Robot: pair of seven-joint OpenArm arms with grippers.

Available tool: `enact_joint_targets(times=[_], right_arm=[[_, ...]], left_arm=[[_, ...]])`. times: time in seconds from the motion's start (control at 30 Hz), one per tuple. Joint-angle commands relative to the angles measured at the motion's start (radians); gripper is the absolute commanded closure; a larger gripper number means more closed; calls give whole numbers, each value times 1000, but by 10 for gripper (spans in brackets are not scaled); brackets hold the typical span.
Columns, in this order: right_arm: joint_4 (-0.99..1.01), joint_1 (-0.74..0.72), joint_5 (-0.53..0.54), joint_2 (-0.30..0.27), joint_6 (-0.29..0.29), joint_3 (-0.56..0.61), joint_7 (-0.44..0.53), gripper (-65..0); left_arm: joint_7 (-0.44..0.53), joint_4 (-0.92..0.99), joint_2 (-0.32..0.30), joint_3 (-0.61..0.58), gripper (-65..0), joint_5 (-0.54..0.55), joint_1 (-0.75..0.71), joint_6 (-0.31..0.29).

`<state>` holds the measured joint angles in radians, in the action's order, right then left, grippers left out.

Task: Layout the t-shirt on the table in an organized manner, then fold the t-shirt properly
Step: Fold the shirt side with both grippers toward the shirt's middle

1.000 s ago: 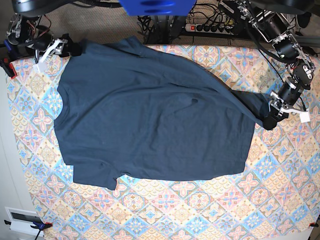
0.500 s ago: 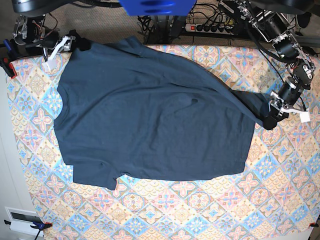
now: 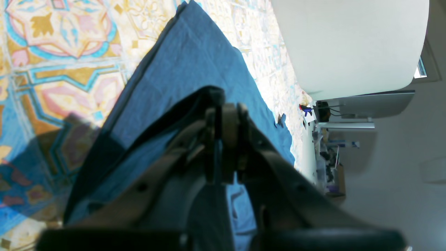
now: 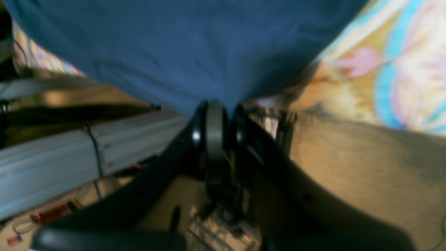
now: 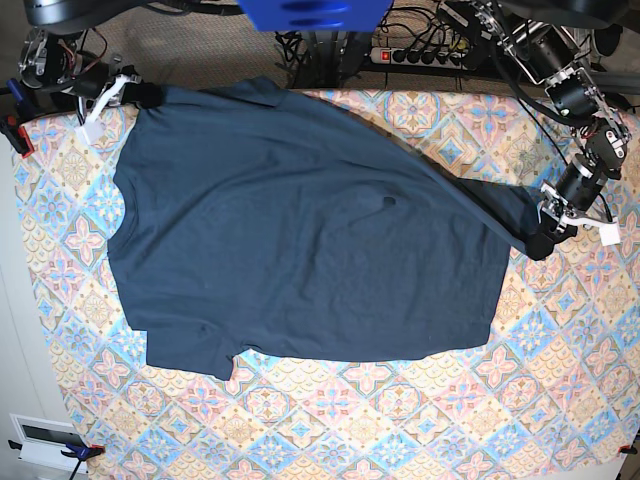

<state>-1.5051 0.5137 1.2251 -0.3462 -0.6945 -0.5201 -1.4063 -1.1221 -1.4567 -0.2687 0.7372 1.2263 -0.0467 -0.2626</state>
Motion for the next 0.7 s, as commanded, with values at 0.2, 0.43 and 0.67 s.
enact_joint_targets(times=[0.2,0.43,0.67], right_arm=[[-108,4,126,-18,-4,-21,10,-35],[-127,-7,126,-18,-4,-62,14,-35],[-114,-157,123,-18,-4,-73,12,-35]], left_arm=[[10,-118,-20,9,0,30,-49,-8],[20,-189,-13,11,0,30,-52,-8],[18,-77,4,83,0,23,11,-8]])
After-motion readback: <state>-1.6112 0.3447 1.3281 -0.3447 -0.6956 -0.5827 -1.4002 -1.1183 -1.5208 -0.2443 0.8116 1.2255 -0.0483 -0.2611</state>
